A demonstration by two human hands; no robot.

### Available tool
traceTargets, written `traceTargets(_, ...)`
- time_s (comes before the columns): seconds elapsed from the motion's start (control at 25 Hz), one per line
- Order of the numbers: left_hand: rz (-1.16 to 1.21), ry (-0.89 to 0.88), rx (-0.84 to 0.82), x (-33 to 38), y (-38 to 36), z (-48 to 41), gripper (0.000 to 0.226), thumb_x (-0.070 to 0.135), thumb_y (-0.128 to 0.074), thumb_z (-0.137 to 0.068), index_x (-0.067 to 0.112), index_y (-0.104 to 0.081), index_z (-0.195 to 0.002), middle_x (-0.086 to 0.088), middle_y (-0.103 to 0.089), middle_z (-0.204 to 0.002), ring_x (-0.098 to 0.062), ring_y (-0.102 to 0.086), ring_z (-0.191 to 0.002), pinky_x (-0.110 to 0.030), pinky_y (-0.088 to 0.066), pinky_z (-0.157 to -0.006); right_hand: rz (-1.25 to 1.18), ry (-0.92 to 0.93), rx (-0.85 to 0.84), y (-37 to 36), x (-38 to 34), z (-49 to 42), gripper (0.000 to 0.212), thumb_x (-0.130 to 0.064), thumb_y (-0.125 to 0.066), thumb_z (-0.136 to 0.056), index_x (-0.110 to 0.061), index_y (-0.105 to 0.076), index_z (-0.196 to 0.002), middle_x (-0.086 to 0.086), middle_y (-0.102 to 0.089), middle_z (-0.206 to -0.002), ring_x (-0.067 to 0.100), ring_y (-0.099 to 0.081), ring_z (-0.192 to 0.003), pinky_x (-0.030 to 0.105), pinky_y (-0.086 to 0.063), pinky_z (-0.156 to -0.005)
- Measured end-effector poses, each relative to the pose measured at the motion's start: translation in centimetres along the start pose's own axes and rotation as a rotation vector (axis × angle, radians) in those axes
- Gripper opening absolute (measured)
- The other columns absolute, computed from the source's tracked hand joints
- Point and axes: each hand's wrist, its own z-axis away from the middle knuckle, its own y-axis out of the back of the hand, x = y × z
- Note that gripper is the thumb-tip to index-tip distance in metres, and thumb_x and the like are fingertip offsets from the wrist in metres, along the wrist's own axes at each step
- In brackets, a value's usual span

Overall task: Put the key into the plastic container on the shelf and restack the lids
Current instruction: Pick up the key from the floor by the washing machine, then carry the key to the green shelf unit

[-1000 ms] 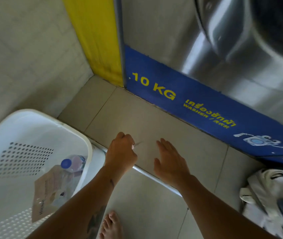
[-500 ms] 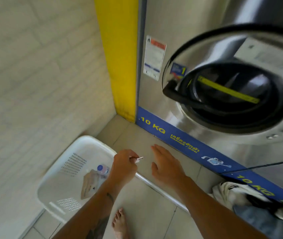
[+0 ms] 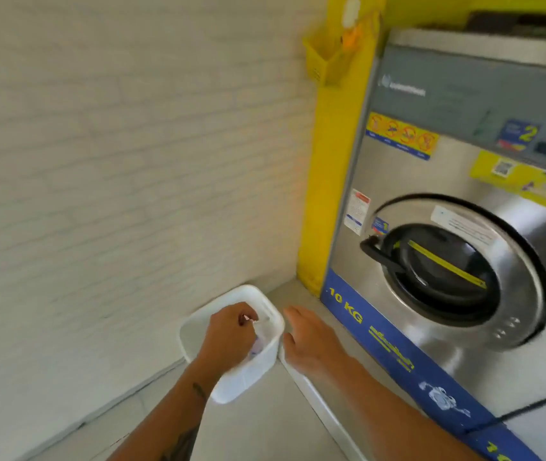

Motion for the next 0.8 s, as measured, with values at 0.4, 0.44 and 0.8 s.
traceTargets(0.4,-0.219,0.153,0.47,-15.3,23.9,19.5,0.021,0.008,-0.05,-0.083,0.021,-0.066,-0.088,0.007,-0.061,-0.092,-0.013,-0.061,-0.08,-0.023,-0.049,-0.068,0.057,0.543,-0.154,-7.4,-28.5,4.8,0.051,-0.026,-0.039,-0.097,-0.021,-0.035,-0.147,-0.004,-0.039,-0.151,0.018,-0.039,-0.135,0.034,-0.035,-0.109)
traceTargets(0.44,-0.257,0.171,0.501,-17.4,26.0,22.0,0.023,0.009,-0.049,-0.084,0.021,-0.066,-0.094,0.007,-0.062,-0.095,-0.013,-0.061,-0.08,-0.022,-0.047,-0.068,0.063,0.583,-0.166,-9.0,-31.7,5.8,0.051,-0.026,-0.039,-0.097,-0.02,-0.035,-0.147,-0.004,-0.04,-0.151,0.018,-0.039,-0.135,0.034,-0.035,-0.109)
traceTargets(0.8,-0.33,0.456,0.742,-35.4,45.0,44.0,0.028,0.01,-0.045,-0.087,0.022,-0.066,-0.102,0.004,-0.063,-0.101,-0.014,-0.057,-0.079,-0.024,-0.043,-0.067,0.053,0.884,-0.294,-22.8,-60.6,17.7,0.05,-0.024,-0.041,-0.097,-0.02,-0.037,-0.147,-0.001,-0.041,-0.151,0.02,-0.041,-0.136,0.035,-0.035,-0.11)
